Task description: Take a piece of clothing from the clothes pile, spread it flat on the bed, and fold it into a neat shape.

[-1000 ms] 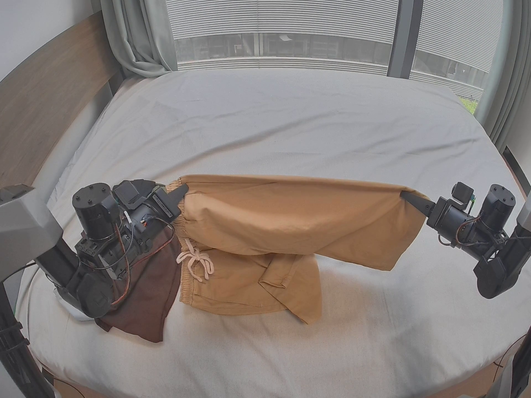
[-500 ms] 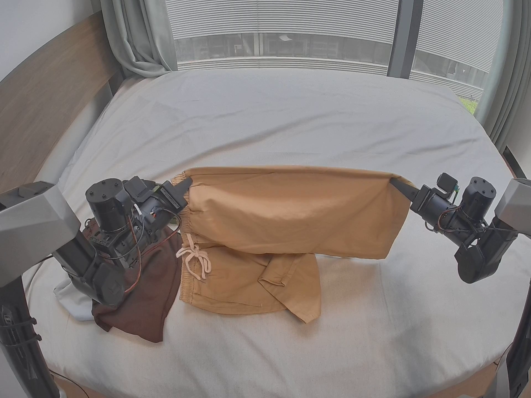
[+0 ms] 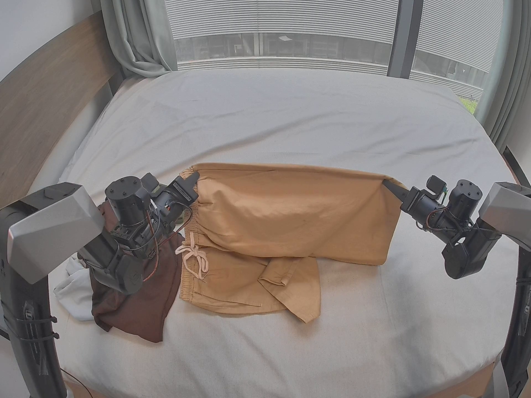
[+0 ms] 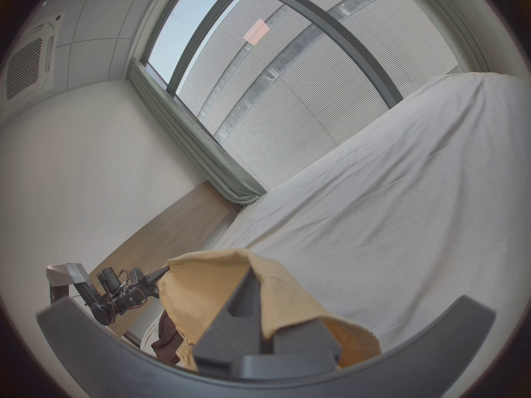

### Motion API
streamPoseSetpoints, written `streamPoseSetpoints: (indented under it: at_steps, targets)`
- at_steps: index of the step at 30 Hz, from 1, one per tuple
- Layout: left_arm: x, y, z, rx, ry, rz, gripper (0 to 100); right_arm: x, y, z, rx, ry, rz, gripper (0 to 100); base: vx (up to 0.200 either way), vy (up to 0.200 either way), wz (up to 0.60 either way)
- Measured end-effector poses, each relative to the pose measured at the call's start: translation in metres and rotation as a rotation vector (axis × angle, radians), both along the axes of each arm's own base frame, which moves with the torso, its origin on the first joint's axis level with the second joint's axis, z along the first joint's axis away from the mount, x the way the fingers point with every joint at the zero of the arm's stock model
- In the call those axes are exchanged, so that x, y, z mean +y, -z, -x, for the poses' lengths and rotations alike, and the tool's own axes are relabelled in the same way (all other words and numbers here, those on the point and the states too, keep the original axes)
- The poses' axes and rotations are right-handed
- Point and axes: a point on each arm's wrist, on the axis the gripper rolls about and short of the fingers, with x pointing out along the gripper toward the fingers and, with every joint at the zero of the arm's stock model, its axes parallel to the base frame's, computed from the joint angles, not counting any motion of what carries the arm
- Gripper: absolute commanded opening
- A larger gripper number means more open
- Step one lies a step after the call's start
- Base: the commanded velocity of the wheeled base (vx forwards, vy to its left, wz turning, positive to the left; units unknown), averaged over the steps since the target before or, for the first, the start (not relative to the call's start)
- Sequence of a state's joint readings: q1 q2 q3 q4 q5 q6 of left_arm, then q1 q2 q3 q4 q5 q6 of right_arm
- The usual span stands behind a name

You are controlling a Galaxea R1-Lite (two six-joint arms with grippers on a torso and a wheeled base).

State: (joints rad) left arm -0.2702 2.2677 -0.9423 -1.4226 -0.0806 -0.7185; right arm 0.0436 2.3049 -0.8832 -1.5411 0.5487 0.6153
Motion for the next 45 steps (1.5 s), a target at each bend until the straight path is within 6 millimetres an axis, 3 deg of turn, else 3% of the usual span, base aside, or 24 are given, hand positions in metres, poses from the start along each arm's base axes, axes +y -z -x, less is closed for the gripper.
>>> streamPoseSetpoints:
  at_steps: [16, 32, 33, 34, 35, 45]
  targets:
    - [-0.001, 0.021, -0.035, -0.029, -0.043, 0.014, 0, 0.002, 0.02, -0.031, -0.022, -0.001, -0.001, 0, 0.0, 0.0, 0.0]
    - [0.005, 0.04, -0.05, -0.017, -0.06, 0.01, 0, 0.002, 0.027, -0.055, -0.033, 0.002, -0.002, 0, 0.0, 0.0, 0.0]
    - [0.005, 0.041, -0.05, -0.016, -0.06, 0.01, 0, 0.002, 0.027, -0.055, -0.034, 0.002, -0.002, 100, 0.0, 0.0, 0.0]
    - [0.006, 0.041, -0.051, -0.015, -0.06, 0.01, 0, 0.002, 0.027, -0.055, -0.034, 0.002, -0.002, 100, 0.0, 0.0, 0.0]
    - [0.006, 0.042, -0.051, -0.014, -0.06, 0.009, 100, 0.002, 0.028, -0.055, -0.034, 0.002, -0.002, 100, 0.0, 0.0, 0.0]
    - [0.005, 0.039, -0.054, -0.012, -0.056, 0.009, 100, 0.001, 0.031, -0.061, -0.059, 0.052, -0.008, 100, 0.0, 0.0, 0.0]
